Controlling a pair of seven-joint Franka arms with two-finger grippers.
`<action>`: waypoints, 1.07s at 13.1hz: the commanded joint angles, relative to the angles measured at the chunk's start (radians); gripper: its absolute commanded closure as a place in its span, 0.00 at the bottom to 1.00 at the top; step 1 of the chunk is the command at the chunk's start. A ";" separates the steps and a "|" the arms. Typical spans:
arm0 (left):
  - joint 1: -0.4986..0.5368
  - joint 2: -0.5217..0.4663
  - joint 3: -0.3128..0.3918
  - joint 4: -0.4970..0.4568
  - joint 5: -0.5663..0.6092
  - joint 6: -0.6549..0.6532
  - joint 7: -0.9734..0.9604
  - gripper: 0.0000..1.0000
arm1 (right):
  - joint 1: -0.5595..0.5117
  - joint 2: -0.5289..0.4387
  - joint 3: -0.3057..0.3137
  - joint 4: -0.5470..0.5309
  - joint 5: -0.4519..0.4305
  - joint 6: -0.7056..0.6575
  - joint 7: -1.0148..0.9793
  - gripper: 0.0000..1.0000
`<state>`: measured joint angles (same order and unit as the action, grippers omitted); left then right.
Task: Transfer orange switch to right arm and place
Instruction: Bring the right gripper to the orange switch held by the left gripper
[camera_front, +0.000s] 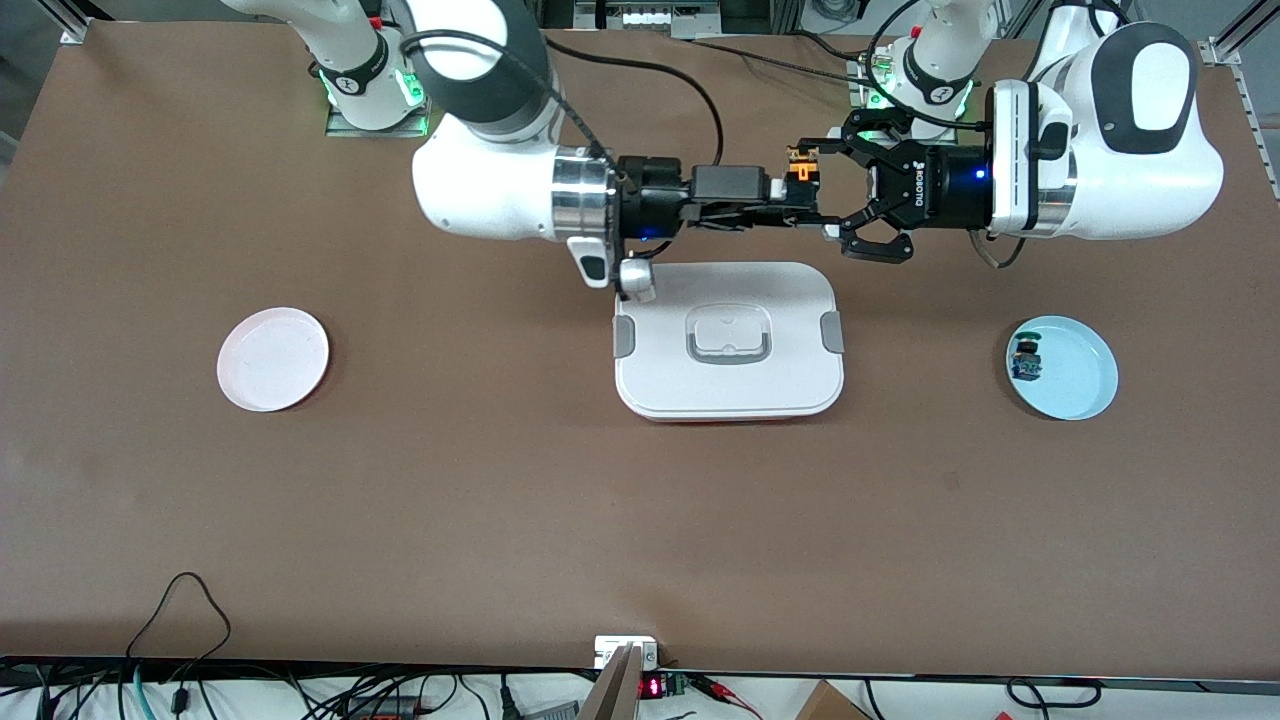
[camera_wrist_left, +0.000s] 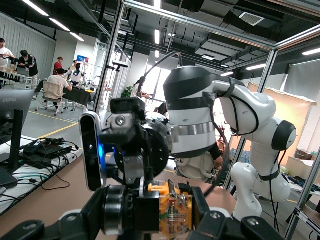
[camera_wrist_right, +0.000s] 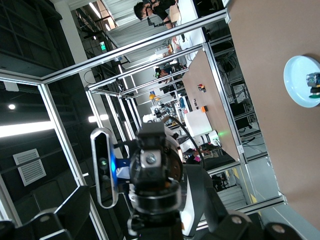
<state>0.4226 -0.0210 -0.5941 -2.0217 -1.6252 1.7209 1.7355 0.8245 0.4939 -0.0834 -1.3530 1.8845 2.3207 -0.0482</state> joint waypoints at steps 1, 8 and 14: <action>0.015 -0.011 -0.015 -0.003 -0.035 0.005 0.003 0.98 | 0.013 0.023 0.005 0.034 0.028 0.023 -0.012 0.00; 0.013 -0.008 -0.015 -0.002 -0.035 0.005 0.003 0.98 | -0.001 0.008 0.005 0.012 0.028 0.014 -0.013 0.00; 0.013 -0.005 -0.015 0.000 -0.035 0.003 0.003 0.98 | -0.011 -0.031 0.005 -0.040 0.024 0.006 -0.019 0.00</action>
<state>0.4226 -0.0210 -0.5942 -2.0216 -1.6253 1.7209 1.7355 0.8244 0.4985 -0.0824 -1.3510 1.8925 2.3317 -0.0482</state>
